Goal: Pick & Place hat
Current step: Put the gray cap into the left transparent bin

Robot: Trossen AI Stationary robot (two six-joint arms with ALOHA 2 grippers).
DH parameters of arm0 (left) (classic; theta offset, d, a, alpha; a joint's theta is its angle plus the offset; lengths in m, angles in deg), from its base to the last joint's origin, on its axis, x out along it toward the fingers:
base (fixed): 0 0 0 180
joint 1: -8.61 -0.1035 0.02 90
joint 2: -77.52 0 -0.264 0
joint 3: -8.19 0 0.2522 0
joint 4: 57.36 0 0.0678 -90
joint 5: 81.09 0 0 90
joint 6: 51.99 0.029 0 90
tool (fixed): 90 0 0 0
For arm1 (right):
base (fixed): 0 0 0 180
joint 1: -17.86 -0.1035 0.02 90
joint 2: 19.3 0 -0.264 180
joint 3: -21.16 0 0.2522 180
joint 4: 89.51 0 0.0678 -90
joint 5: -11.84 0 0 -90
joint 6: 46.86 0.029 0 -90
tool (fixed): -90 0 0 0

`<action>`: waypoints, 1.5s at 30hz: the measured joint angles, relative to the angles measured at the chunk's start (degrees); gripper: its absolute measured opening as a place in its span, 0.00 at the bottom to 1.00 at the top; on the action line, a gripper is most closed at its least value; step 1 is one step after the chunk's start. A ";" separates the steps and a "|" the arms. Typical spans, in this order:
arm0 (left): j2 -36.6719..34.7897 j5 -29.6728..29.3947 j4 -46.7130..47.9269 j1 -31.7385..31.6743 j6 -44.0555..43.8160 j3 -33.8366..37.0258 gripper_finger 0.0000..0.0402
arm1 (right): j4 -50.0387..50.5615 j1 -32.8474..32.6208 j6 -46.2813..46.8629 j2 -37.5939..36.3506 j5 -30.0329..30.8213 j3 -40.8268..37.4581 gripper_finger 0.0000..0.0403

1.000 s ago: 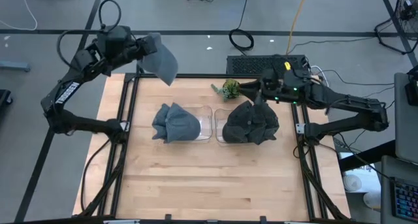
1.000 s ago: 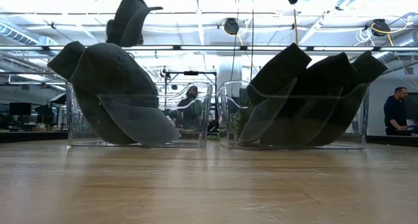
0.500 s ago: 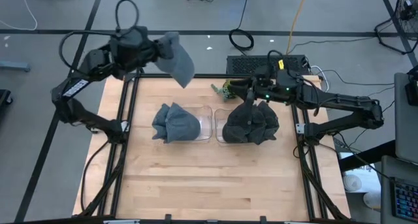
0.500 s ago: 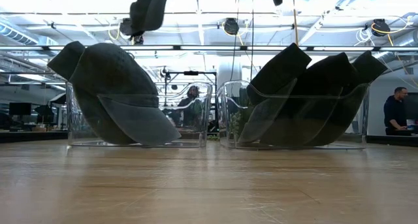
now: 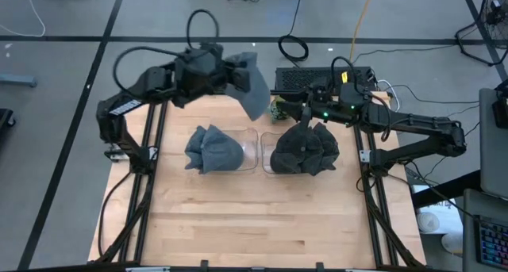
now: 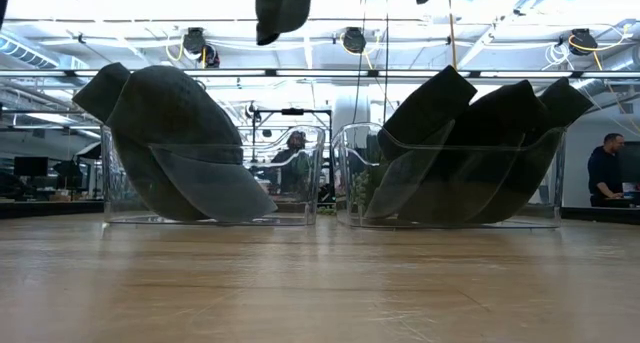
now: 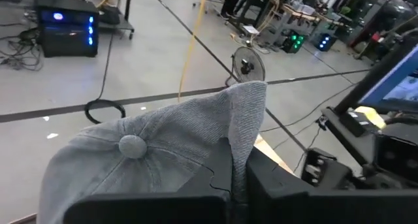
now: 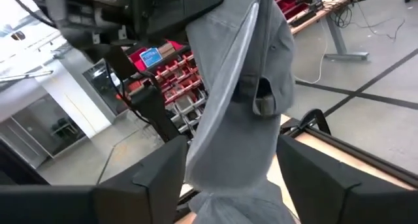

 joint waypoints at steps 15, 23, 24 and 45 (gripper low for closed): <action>6.73 -1.95 -7.63 4.05 1.54 -2.81 0.01 | -2.51 -0.09 4.66 0.38 -4.87 0.02 0.60; 7.26 -3.07 -9.84 4.79 3.14 -2.86 0.01 | -2.87 -0.15 6.30 1.21 -6.01 0.04 0.60; 7.25 -3.10 -9.87 4.79 3.13 -2.86 0.01 | -2.96 -0.15 6.32 1.25 -6.04 0.04 0.59; 7.15 0.41 -12.09 4.78 7.77 -2.86 0.03 | -2.92 -0.13 4.09 1.18 -6.52 0.04 0.01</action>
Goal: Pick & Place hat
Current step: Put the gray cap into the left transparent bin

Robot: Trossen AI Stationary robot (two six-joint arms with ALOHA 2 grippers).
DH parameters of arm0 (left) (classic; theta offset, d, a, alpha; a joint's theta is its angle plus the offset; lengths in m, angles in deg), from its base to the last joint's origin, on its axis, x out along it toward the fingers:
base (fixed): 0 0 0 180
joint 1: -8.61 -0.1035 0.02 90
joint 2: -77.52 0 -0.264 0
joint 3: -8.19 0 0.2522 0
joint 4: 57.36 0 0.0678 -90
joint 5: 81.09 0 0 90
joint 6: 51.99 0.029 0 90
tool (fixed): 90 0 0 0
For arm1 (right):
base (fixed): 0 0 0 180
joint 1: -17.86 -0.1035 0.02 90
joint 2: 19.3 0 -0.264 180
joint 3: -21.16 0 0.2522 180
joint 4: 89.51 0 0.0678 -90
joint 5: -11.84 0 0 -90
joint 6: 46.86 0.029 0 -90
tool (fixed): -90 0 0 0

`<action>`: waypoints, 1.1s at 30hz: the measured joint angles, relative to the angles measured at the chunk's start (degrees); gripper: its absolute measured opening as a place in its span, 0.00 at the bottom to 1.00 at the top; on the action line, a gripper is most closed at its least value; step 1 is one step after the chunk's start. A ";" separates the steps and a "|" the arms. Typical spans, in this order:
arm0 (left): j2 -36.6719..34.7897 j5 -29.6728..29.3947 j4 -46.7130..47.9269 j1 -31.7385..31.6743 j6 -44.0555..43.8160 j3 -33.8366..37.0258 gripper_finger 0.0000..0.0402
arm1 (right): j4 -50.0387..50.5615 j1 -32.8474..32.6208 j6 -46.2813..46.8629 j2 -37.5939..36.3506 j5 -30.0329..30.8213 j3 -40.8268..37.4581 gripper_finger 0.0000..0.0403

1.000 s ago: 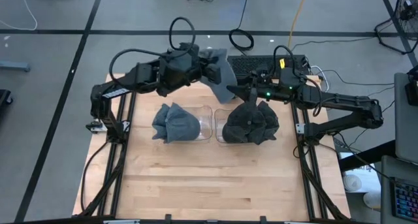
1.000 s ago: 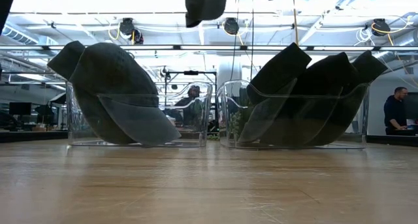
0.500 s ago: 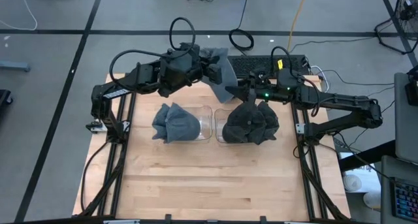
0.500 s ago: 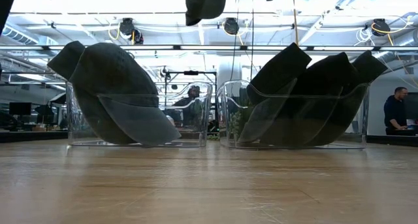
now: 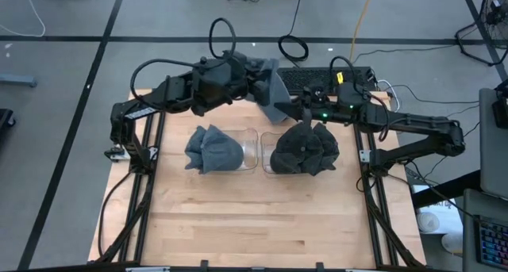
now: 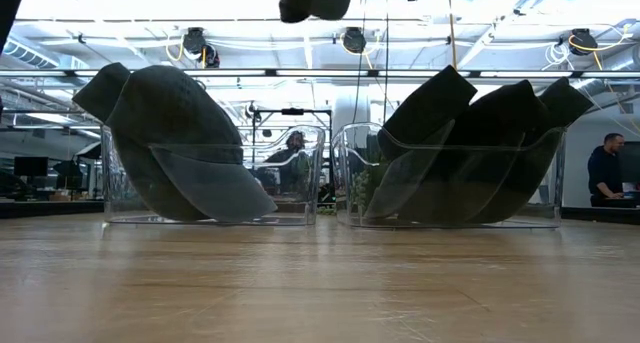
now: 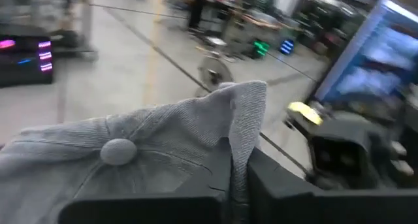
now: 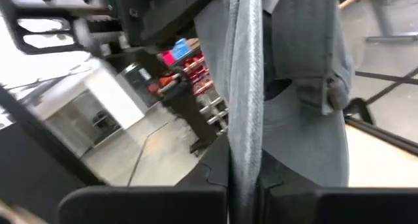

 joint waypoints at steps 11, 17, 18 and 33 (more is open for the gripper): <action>-4.92 23.36 4.40 -2.74 12.15 0.13 0.28 | 2.24 0.00 -2.98 -5.26 -14.02 -0.02 0.00; -9.51 31.18 8.20 -4.68 14.90 -0.02 0.35 | 7.09 0.11 -6.55 -9.40 -17.68 -0.04 0.00; -10.65 32.88 9.66 -5.12 15.07 0.05 0.35 | 8.07 0.11 -7.23 -10.00 -17.69 -0.04 0.00; -18.46 55.55 17.92 -11.25 16.59 0.04 0.48 | 13.86 -0.90 -7.16 -13.60 -20.83 -0.04 0.00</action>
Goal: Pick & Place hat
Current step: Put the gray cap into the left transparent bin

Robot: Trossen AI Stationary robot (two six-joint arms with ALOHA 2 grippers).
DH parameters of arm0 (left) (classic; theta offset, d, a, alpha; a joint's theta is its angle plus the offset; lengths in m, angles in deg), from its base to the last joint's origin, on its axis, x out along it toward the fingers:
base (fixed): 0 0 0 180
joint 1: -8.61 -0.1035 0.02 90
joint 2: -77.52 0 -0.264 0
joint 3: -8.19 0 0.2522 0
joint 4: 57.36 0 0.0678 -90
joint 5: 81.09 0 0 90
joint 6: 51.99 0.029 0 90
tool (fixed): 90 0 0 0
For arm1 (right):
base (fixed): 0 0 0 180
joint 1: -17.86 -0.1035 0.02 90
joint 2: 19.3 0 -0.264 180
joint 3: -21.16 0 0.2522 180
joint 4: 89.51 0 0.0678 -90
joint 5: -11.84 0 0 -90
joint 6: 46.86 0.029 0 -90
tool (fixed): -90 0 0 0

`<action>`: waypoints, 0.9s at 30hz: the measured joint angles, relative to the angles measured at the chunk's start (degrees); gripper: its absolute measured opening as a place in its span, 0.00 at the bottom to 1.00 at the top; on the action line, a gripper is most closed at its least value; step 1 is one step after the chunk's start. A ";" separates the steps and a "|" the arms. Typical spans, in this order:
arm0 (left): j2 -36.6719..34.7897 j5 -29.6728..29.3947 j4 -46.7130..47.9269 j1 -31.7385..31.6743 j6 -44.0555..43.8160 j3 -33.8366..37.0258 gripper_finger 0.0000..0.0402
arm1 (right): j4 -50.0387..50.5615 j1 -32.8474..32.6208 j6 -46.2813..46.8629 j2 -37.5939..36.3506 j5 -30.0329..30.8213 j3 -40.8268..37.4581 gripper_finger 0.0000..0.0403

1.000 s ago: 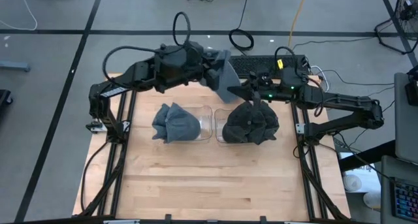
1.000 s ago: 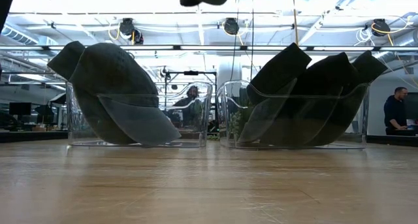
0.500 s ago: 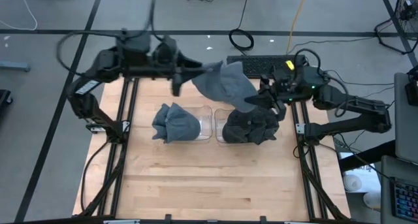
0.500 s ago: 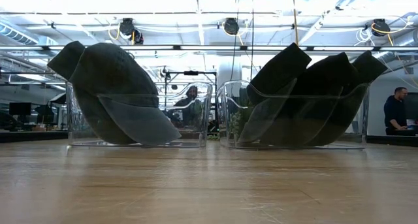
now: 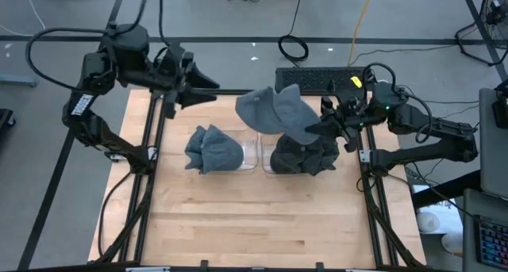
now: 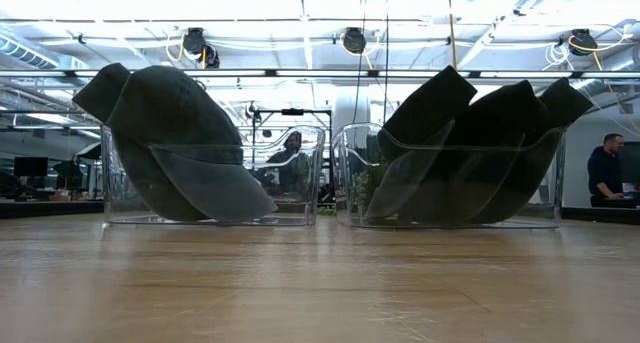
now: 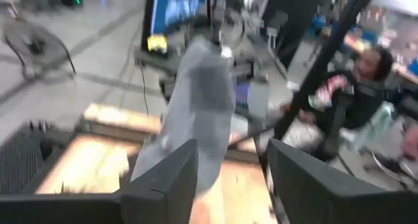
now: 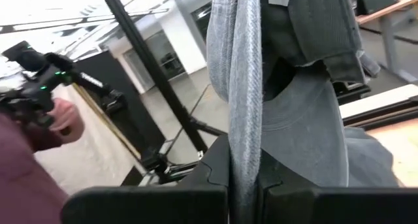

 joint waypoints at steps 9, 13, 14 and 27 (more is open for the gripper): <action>0.71 4.40 5.78 -1.71 4.69 0.02 0.67 | -2.88 -2.84 1.35 2.68 -6.14 0.00 0.00; 2.11 4.39 5.64 -1.19 3.99 0.02 0.77 | -6.13 -4.24 1.91 4.69 -8.49 0.00 0.00; 2.50 4.34 5.77 -0.94 3.49 0.02 0.79 | -6.42 -4.31 1.88 5.00 -9.11 0.00 0.00; 7.44 4.14 4.83 7.88 -0.78 0.09 0.87 | -2.20 -4.26 0.04 5.22 -11.81 0.00 0.00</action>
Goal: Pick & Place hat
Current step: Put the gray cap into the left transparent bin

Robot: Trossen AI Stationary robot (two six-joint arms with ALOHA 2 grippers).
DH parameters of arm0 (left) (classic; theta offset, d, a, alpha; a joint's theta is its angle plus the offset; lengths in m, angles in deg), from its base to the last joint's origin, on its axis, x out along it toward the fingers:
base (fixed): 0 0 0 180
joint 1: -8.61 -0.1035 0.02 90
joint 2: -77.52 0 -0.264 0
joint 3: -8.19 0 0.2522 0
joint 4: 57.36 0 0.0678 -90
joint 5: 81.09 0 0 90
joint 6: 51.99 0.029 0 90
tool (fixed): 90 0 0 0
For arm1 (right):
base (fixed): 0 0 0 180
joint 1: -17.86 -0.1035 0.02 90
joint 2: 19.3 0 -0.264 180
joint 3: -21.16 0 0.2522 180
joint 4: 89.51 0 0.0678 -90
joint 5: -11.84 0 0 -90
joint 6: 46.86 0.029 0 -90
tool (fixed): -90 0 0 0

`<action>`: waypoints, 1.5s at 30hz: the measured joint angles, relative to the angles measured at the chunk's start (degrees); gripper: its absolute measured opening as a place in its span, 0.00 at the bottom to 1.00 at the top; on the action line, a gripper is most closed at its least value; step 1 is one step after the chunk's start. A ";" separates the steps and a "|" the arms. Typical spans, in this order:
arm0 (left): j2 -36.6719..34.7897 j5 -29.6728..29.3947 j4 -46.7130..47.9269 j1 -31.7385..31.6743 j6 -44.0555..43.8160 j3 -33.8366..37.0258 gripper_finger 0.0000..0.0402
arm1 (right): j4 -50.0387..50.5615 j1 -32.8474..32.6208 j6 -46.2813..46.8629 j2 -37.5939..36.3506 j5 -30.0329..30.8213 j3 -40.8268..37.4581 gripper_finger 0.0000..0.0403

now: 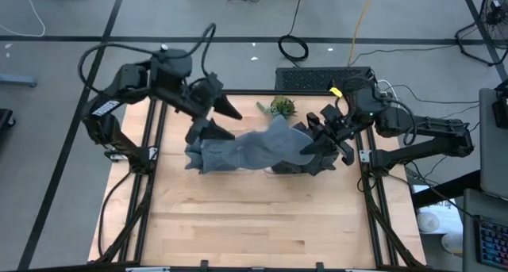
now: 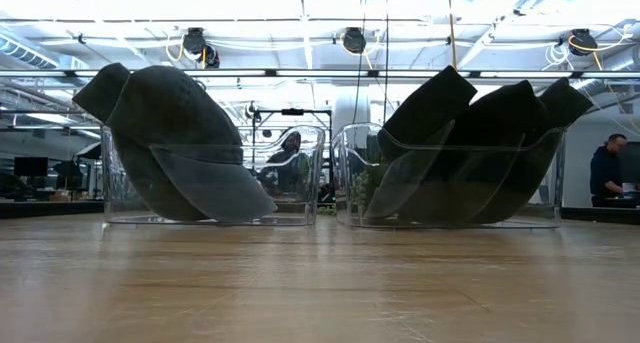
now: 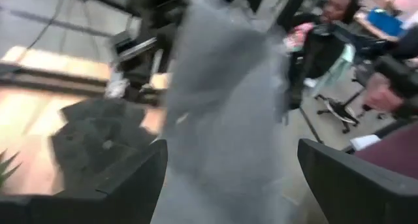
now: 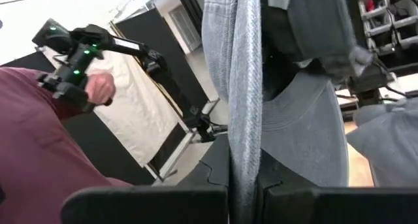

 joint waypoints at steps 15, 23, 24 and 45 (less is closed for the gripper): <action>4.59 -7.61 0.36 8.52 -1.18 0.00 0.88 | 0.61 0.00 -1.17 0.00 0.17 0.00 0.00; 4.64 -7.61 0.74 9.17 -7.90 -0.02 0.84 | 1.97 0.00 -1.23 0.00 0.07 0.00 0.00; 4.30 -7.66 0.87 9.14 -8.55 -0.02 0.81 | 2.06 0.00 -1.26 0.00 0.07 0.00 0.00; 3.91 -5.12 0.01 8.94 -13.03 -0.04 0.05 | 1.23 0.02 -3.67 0.00 2.01 0.00 0.02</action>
